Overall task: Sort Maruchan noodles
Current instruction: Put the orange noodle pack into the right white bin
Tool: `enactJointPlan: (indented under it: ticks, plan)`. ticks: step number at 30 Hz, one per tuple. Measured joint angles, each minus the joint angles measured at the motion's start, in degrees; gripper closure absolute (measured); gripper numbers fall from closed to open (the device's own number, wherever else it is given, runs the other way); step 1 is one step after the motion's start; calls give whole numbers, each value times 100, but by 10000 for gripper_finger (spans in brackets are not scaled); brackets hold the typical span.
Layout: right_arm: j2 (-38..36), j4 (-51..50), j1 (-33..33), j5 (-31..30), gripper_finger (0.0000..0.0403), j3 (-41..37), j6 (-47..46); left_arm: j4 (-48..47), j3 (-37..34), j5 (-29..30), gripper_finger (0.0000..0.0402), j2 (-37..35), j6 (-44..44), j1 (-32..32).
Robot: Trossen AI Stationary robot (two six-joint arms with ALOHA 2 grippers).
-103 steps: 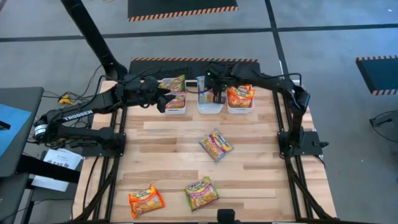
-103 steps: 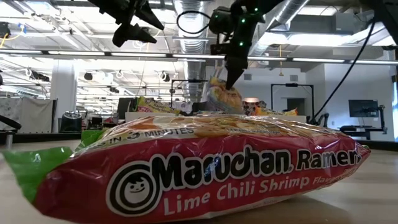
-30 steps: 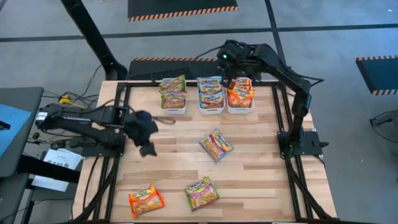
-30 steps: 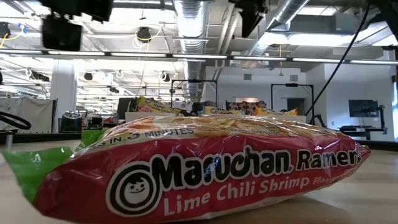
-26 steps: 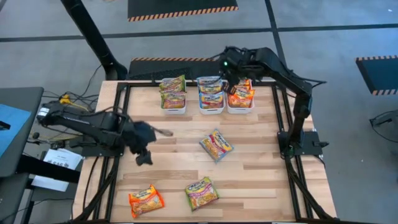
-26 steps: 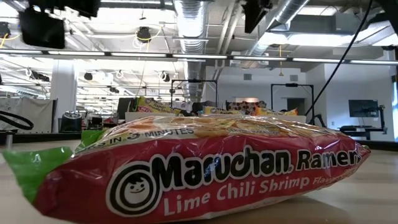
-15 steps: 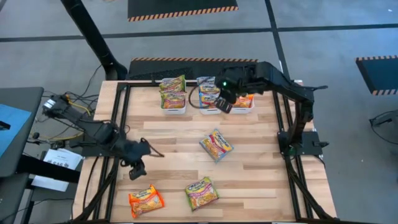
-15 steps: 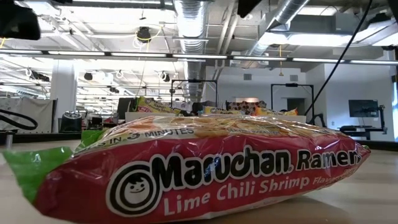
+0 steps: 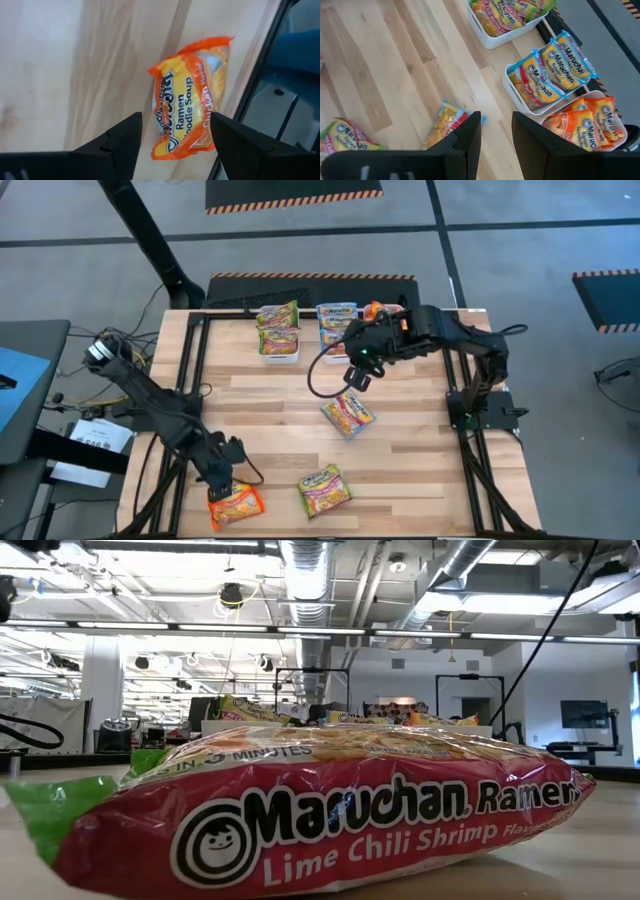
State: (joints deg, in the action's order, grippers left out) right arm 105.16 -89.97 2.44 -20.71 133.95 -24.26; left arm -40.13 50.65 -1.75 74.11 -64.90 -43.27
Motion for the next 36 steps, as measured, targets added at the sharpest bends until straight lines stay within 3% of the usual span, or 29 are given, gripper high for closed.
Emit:
enactJointPlan:
  ticks: [27, 31, 36]
  plan:
    - [9, 4, 172, 2, 269, 0, -235, 1096, 28, -695, 185, 2308, -164, -100]
    - [9, 4, 172, 2, 269, 0, -235, 1138, 22, -664, 226, 2287, 8, -101]
    - [9, 1, 170, 4, 269, 0, -235, 1190, 15, -695, 333, 2206, 468, -33]
